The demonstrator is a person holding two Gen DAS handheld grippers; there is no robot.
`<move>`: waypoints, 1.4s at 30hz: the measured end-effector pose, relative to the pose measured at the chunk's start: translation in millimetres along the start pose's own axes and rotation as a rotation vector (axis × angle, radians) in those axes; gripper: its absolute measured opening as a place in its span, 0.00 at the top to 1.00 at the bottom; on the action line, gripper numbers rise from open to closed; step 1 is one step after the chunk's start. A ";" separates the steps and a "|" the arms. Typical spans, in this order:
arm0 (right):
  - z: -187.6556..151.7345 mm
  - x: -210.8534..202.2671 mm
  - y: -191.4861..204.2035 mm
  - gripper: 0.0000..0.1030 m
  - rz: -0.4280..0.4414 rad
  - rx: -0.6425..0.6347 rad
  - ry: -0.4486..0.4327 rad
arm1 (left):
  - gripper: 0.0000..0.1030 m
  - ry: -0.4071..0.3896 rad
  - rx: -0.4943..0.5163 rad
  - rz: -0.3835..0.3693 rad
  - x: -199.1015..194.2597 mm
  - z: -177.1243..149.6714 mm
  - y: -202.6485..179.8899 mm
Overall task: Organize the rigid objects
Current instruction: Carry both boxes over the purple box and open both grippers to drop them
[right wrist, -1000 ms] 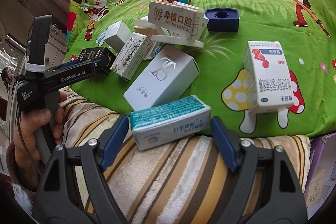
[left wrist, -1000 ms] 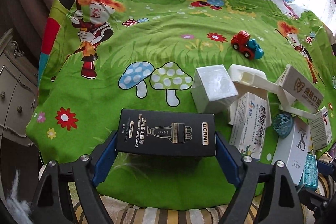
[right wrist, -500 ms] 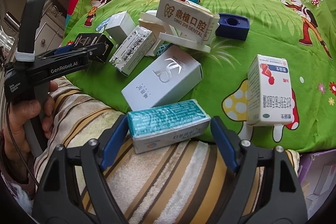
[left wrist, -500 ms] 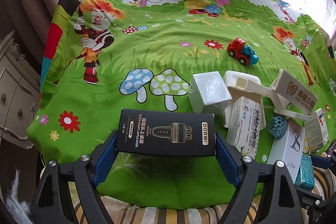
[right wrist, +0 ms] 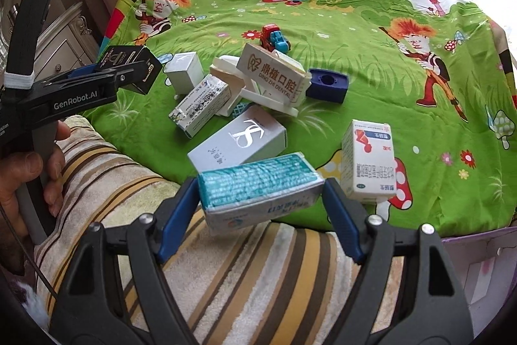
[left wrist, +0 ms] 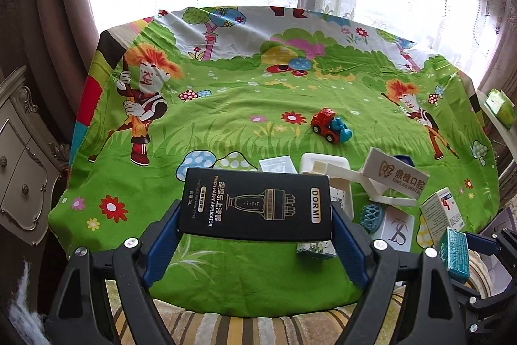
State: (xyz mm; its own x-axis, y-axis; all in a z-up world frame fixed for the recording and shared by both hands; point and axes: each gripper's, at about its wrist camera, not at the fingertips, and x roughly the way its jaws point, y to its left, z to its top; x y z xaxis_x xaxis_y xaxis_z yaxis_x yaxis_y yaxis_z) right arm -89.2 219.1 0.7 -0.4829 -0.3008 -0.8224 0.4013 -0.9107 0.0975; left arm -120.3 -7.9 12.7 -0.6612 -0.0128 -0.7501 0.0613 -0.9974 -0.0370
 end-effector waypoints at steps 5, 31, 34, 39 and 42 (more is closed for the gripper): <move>-9.8 -22.3 -20.9 0.23 -0.054 0.062 -0.045 | 0.17 -0.006 0.046 -0.085 -14.8 -4.9 -34.0; -95.9 -135.0 -177.8 0.23 -0.463 0.373 -0.133 | 0.17 0.119 0.378 -0.610 -68.5 -57.5 -235.7; -99.9 -140.5 -185.3 0.23 -0.513 0.382 -0.134 | 0.17 0.126 0.424 -0.634 -70.9 -63.9 -249.7; -104.1 -146.7 -195.5 0.22 -0.539 0.413 -0.137 | 0.15 0.126 0.478 -0.700 -78.4 -69.3 -268.8; -105.4 -147.4 -196.8 0.21 -0.529 0.416 -0.137 | 0.14 0.132 0.511 -0.703 -79.4 -73.1 -277.8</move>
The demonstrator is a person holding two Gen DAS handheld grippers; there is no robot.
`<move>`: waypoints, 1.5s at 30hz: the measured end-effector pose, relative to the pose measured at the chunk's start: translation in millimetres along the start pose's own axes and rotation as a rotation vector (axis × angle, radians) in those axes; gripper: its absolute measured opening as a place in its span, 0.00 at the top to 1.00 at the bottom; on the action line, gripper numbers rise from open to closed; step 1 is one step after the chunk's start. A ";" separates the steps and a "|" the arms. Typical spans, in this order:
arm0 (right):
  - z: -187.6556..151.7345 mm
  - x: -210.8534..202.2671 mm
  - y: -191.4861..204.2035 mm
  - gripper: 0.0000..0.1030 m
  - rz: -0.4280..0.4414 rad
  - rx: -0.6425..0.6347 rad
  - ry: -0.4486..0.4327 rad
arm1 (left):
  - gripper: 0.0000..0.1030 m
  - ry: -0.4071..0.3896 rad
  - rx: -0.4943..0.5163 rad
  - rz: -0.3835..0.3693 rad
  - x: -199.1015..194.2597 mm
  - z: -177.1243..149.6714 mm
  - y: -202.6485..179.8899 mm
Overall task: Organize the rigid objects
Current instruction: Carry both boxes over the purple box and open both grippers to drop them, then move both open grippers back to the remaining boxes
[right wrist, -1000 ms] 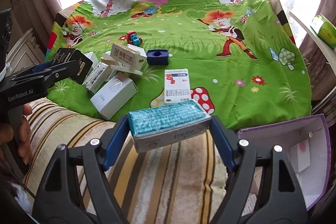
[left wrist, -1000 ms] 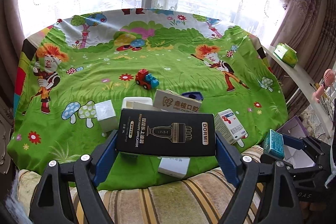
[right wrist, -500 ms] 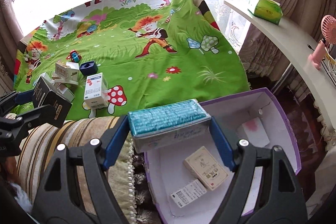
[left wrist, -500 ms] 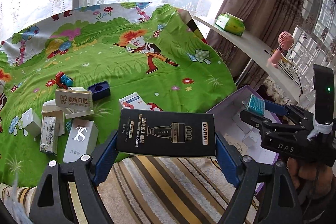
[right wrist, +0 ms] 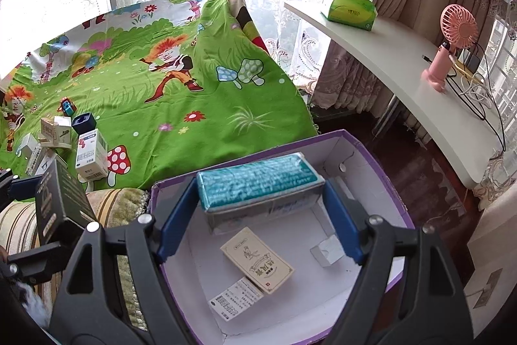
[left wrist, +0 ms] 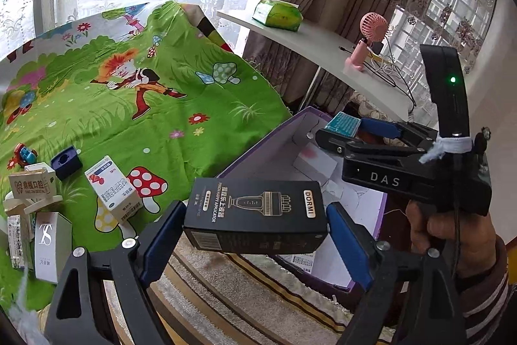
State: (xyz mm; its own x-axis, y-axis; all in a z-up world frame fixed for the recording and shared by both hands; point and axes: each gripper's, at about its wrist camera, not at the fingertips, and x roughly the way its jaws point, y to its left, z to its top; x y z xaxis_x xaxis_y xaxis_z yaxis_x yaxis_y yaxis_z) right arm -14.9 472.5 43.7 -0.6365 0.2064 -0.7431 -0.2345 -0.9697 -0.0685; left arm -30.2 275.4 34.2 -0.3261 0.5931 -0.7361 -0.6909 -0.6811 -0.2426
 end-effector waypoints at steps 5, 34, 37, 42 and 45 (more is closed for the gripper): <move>-0.9 1.7 2.5 0.17 0.010 -0.001 0.009 | 0.14 0.003 -0.036 -0.011 -0.2 -1.6 8.8; 37.5 9.2 108.6 0.17 0.172 -0.099 -0.005 | 0.14 -0.189 -0.196 0.375 -91.0 27.3 160.2; 47.0 13.3 121.2 0.17 0.194 -0.088 0.001 | 0.14 -0.204 -0.280 0.441 -103.1 27.1 197.1; 69.3 18.2 151.6 0.17 0.235 -0.096 -0.003 | 0.14 -0.180 -0.448 0.541 -110.5 11.4 258.6; 84.0 17.8 173.2 0.17 0.276 -0.085 -0.019 | 0.14 -0.170 -0.556 0.559 -111.9 -8.1 291.9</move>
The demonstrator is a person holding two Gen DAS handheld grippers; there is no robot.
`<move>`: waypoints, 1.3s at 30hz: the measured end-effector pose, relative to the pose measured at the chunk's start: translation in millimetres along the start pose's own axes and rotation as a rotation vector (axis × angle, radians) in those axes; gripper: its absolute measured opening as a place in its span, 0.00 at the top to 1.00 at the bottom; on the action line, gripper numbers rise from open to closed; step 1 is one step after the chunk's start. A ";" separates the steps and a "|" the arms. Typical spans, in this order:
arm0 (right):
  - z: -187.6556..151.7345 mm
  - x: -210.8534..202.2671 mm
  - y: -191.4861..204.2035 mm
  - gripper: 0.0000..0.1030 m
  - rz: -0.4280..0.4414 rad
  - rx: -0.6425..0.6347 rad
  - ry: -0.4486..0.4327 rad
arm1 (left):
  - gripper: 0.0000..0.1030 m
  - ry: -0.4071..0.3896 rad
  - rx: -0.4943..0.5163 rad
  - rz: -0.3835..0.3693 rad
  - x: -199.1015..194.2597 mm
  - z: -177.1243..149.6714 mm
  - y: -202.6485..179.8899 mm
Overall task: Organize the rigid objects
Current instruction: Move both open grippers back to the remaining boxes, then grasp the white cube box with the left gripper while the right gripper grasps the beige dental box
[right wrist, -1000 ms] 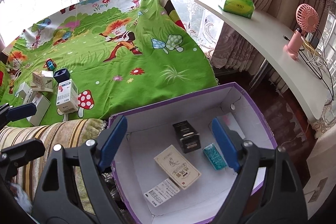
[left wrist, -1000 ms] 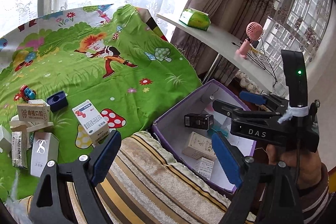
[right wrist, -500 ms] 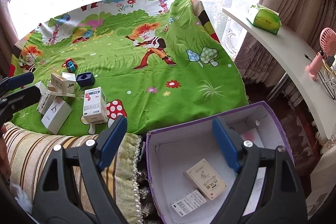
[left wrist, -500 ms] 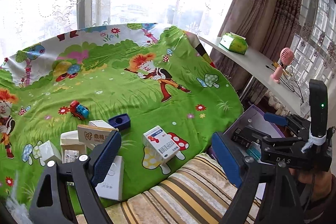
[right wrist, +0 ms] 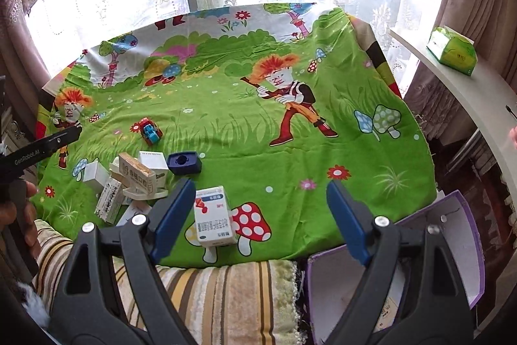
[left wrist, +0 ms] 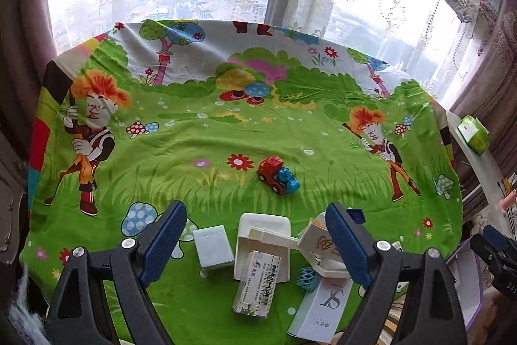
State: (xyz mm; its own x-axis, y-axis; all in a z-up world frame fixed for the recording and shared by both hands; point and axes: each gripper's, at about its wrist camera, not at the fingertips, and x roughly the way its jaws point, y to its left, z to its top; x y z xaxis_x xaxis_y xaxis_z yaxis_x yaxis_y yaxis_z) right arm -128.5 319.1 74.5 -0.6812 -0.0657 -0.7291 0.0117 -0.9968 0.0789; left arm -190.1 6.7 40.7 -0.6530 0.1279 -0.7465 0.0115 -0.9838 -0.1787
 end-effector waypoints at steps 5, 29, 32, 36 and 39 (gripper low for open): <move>17.0 17.8 29.8 0.16 0.044 0.045 -0.009 | 0.16 0.039 -0.147 0.038 21.1 -9.7 45.0; -21.8 101.8 113.1 0.16 0.279 -0.135 0.095 | 0.35 0.168 -0.152 0.069 74.8 -41.2 46.3; -22.2 109.8 108.6 0.17 0.309 -0.104 0.120 | 0.40 0.171 -0.154 0.064 75.8 -41.8 46.9; -22.4 116.0 102.0 0.36 0.338 -0.074 0.140 | 0.53 0.180 -0.147 0.058 78.3 -43.1 45.5; -24.2 119.0 98.7 0.57 0.356 -0.057 0.156 | 0.59 0.180 -0.149 0.057 78.4 -44.2 45.7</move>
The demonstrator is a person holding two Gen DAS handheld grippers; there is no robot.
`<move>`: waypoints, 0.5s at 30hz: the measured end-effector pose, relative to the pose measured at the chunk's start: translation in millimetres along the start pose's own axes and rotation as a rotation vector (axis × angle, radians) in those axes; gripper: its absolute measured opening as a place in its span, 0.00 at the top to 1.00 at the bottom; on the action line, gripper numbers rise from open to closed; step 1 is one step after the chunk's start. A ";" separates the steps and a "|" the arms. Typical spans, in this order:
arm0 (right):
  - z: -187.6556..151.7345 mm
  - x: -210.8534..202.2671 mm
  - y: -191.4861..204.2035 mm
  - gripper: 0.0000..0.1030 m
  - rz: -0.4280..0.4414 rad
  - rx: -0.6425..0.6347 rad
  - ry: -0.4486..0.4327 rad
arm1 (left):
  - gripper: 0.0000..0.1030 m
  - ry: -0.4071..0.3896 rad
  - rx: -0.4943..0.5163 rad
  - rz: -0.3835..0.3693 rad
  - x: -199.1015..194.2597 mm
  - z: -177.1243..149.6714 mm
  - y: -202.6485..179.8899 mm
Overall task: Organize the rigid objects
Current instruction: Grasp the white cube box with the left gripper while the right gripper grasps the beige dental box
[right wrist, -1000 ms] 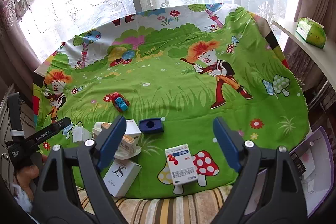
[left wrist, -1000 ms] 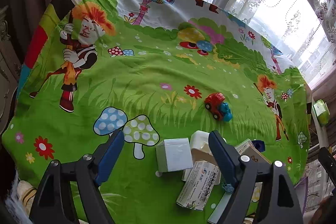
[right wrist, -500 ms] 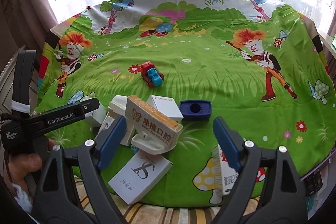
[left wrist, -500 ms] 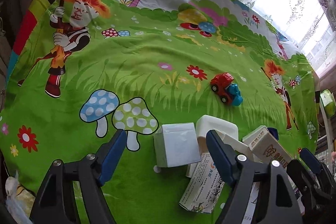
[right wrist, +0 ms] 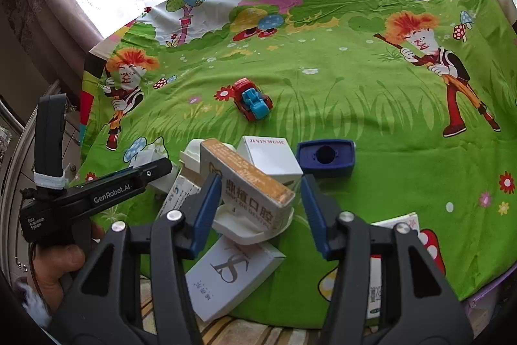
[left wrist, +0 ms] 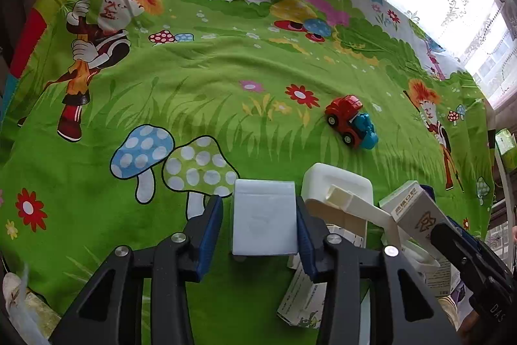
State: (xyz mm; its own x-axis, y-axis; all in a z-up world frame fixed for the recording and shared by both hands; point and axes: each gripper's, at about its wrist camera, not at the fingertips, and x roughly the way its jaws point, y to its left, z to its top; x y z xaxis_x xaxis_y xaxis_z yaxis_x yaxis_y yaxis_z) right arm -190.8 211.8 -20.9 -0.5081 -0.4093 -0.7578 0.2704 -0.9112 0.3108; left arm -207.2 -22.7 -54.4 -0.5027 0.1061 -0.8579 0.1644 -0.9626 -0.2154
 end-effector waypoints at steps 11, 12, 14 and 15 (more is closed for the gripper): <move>-3.1 -16.0 10.1 0.82 0.038 -0.049 -0.072 | 0.66 -0.033 -0.022 -0.012 -7.3 -1.3 4.5; -3.5 -17.7 10.1 0.82 0.037 -0.049 -0.078 | 0.66 -0.040 -0.026 -0.013 -9.1 -1.3 5.5; -4.0 -19.8 9.9 0.82 0.039 -0.050 -0.084 | 0.66 -0.054 -0.032 -0.014 -11.9 -1.4 7.0; -4.2 -21.4 9.9 0.82 0.040 -0.052 -0.089 | 0.66 -0.063 -0.034 -0.013 -13.7 -1.6 7.5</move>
State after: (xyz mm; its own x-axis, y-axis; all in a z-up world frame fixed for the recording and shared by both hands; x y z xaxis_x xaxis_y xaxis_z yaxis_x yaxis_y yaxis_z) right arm -173.8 211.7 -4.1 -0.5659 -0.4496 -0.6911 0.3323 -0.8915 0.3079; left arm -197.7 -31.0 -44.9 -0.5570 0.1018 -0.8242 0.1858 -0.9520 -0.2432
